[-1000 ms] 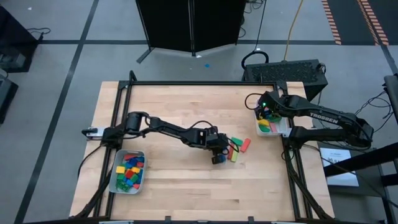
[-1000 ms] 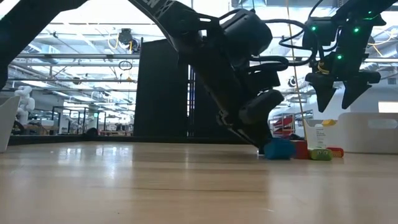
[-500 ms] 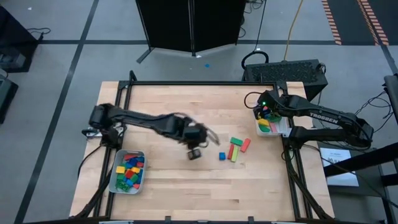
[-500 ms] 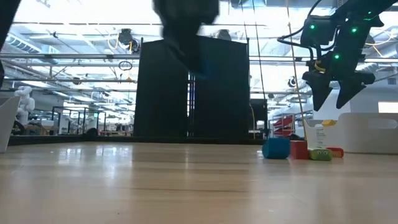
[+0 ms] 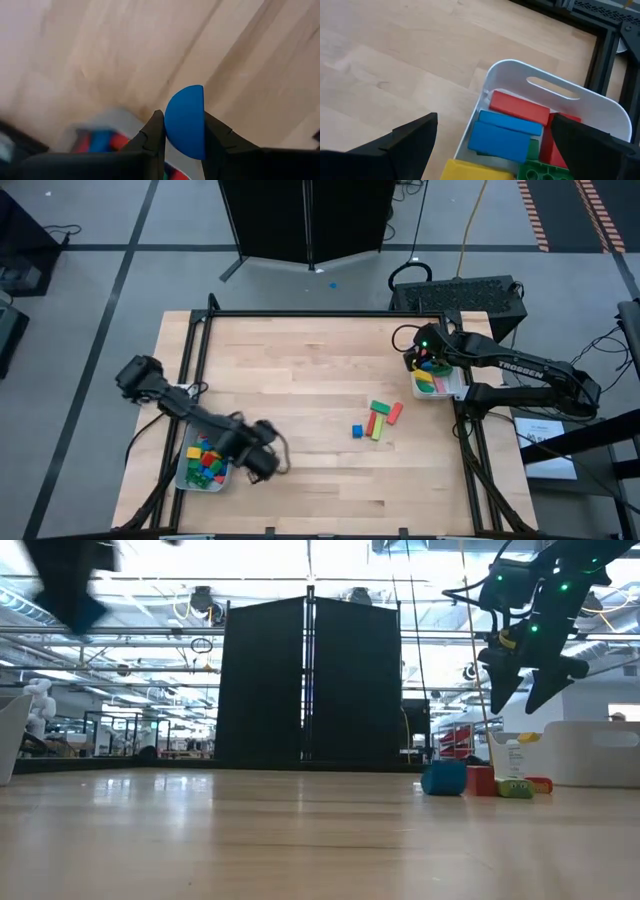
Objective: Sort blocks by size
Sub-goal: Put the blue half cylindrical block into the gray bin
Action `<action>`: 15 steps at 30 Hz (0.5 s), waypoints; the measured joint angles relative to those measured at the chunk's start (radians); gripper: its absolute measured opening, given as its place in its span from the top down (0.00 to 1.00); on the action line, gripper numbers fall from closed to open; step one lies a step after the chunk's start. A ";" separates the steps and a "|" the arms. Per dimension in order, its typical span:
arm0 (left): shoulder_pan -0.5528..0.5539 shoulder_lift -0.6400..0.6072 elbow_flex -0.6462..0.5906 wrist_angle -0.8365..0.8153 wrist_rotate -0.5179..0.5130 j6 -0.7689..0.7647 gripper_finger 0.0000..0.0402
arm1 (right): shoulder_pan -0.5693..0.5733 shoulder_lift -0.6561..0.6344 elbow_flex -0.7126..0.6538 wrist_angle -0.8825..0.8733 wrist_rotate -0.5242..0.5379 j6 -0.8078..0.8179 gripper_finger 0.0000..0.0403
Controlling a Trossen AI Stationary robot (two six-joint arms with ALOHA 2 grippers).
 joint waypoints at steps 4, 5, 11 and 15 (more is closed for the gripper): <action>-0.101 -0.101 -0.101 0.019 -0.009 -0.289 0.82 | 0.000 0.000 0.000 0.000 0.000 -0.005 0.06; -0.126 -0.131 -0.125 0.018 -0.016 -0.357 0.82 | 0.000 0.000 0.000 0.001 0.000 -0.005 0.06; -0.271 -0.280 -0.277 0.008 0.006 -0.705 0.82 | 0.000 0.000 0.000 0.029 0.000 -0.009 0.06; -0.353 -0.324 -0.344 0.013 0.047 -0.869 0.82 | 0.000 0.000 0.000 0.035 0.000 -0.018 0.06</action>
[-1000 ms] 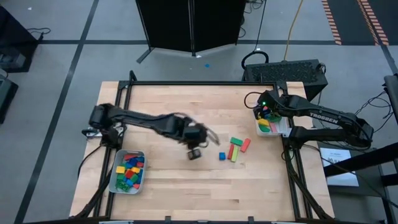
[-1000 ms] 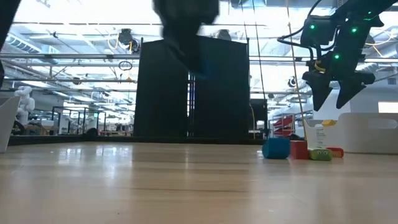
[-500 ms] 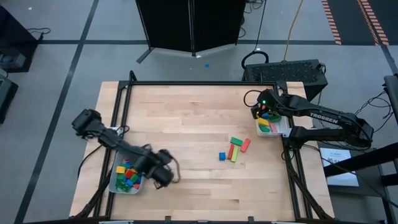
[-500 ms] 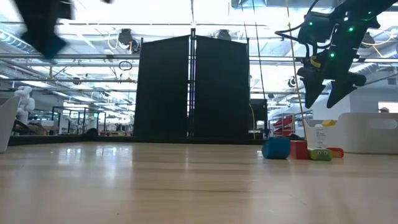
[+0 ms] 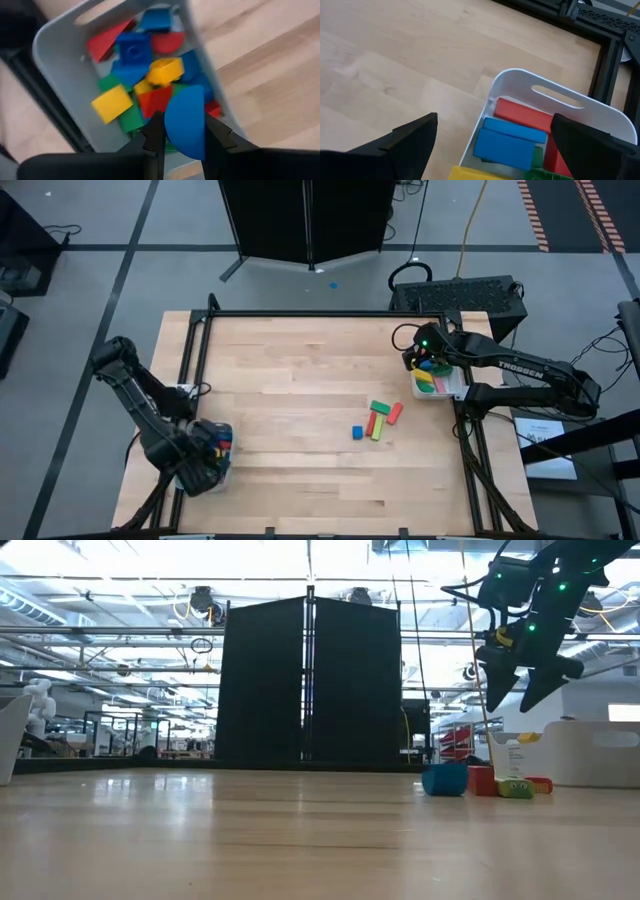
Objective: Sort blocks by size
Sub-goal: Put the blue half cylindrical block into the gray bin
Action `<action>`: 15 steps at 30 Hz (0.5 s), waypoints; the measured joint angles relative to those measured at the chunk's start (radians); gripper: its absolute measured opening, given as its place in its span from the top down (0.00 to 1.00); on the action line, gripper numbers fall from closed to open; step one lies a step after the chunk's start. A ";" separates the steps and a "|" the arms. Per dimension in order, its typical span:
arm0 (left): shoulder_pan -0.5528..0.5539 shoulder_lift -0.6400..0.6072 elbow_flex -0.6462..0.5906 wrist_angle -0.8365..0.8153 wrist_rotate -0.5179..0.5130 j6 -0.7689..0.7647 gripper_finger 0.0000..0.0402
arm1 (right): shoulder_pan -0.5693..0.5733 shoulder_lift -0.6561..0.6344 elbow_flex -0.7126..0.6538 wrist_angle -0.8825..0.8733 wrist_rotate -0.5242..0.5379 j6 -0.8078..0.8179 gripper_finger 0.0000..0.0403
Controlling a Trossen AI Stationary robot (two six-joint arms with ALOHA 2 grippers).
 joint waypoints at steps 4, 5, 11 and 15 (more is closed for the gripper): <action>-0.038 -0.003 -0.025 -0.012 0.014 -0.095 0.82 | 0.000 0.000 0.000 0.003 0.000 -0.005 0.06; -0.039 -0.003 -0.029 -0.009 0.027 -0.100 0.78 | 0.000 0.000 0.000 0.003 0.000 -0.005 0.06; -0.019 -0.003 -0.056 -0.004 0.124 -0.127 0.41 | 0.000 0.000 0.000 0.023 -0.002 -0.009 0.06; -0.018 -0.003 -0.066 -0.002 0.159 -0.127 0.26 | 0.000 0.000 0.000 0.029 -0.002 -0.009 0.06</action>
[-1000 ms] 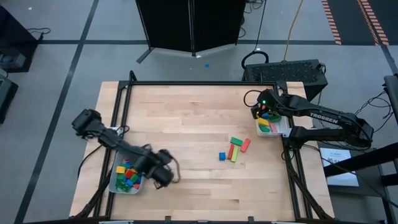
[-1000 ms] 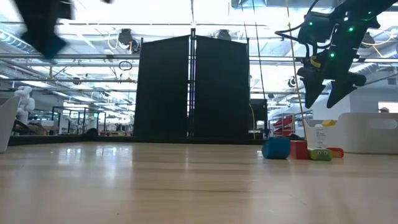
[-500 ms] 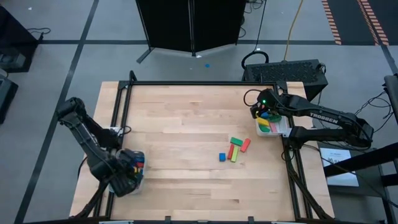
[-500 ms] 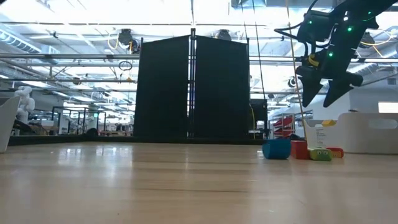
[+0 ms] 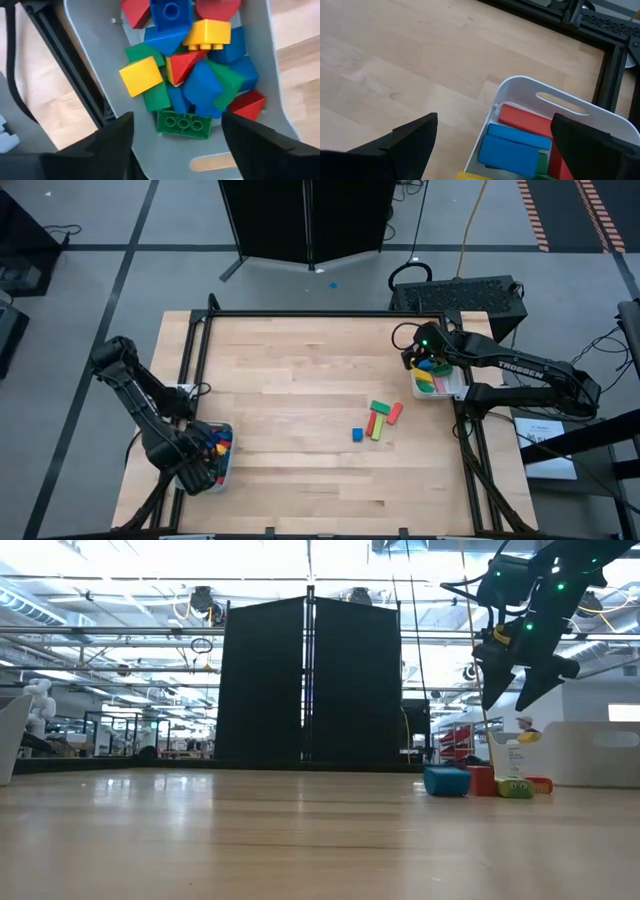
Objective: Sort blocks by size
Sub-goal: Put the blue half cylindrical block into the gray bin
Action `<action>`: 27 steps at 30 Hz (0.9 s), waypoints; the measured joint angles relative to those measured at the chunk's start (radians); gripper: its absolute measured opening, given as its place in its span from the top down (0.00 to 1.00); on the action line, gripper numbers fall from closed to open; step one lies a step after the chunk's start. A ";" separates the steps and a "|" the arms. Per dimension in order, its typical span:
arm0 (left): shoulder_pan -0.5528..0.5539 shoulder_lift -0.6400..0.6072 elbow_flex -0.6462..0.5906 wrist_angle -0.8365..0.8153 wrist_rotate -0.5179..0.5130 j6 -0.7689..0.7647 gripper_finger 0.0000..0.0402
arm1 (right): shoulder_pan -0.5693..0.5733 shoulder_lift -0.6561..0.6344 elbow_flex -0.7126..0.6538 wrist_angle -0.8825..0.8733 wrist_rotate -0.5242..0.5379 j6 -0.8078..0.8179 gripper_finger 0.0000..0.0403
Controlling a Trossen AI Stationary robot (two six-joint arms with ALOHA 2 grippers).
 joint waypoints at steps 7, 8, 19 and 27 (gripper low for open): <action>0.134 0.000 0.001 0.142 -0.230 0.030 0.24 | 0.000 0.000 0.000 0.003 0.000 0.003 0.06; 0.168 0.000 0.001 0.187 -0.285 0.070 0.24 | 0.000 0.000 0.000 0.003 0.000 0.003 0.06; 0.655 0.174 0.003 0.892 -0.467 1.114 0.26 | 0.000 0.000 0.000 0.002 -0.001 0.004 0.06; 0.840 0.375 0.003 1.461 -0.245 1.498 0.26 | 0.001 0.000 0.000 0.000 -0.024 0.004 0.06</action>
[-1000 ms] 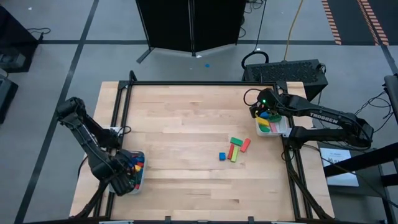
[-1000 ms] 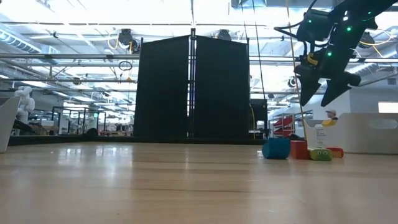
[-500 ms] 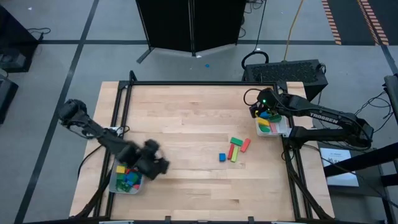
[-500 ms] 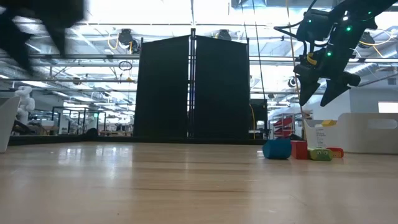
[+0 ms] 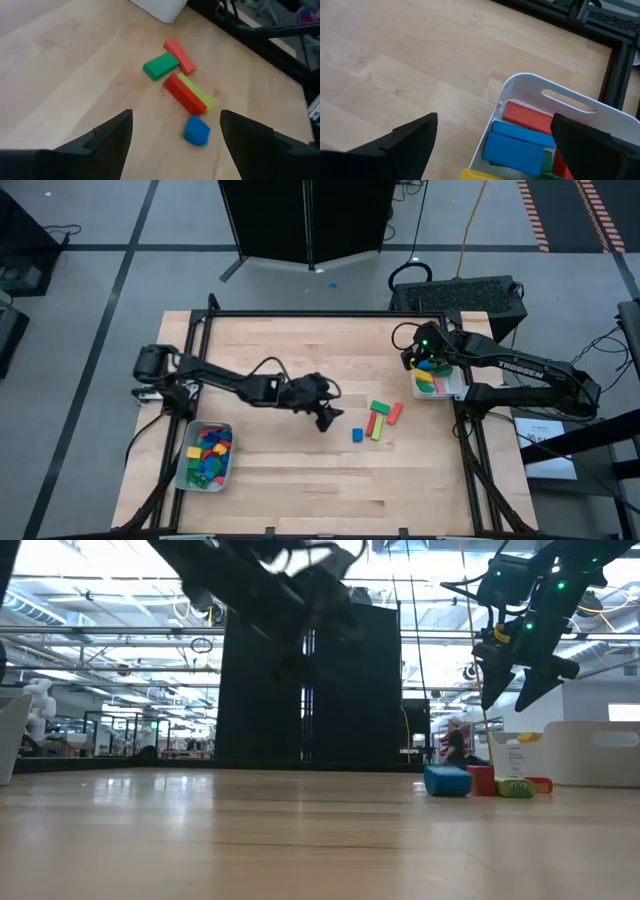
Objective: Sort blocks by size
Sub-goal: Put the blue half cylindrical block into the gray bin
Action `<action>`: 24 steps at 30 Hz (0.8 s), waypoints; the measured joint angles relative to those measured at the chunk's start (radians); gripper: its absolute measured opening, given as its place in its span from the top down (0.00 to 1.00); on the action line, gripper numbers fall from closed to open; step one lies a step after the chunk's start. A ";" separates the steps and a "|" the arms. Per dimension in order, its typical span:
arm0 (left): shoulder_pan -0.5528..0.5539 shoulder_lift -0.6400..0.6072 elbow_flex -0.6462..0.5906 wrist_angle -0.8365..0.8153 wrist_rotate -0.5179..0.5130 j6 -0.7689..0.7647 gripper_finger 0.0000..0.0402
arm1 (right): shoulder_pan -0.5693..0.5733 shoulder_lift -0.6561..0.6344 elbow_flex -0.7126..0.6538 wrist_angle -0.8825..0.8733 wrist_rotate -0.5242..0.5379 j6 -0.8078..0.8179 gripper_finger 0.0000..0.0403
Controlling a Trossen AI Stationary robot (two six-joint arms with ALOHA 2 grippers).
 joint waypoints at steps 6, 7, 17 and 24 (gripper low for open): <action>0.014 0.107 0.000 0.148 0.044 0.188 0.26 | 0.000 0.000 0.000 0.002 0.000 0.000 0.06; 0.009 0.121 0.000 0.181 0.046 0.234 0.26 | 0.000 0.000 0.000 0.002 0.001 -0.001 0.06; -0.006 0.225 0.096 0.217 0.078 0.397 0.26 | 0.000 0.000 0.000 0.002 0.005 -0.003 0.06; -0.019 0.316 0.165 0.216 0.164 0.390 0.26 | 0.000 0.000 0.000 0.002 0.005 -0.006 0.06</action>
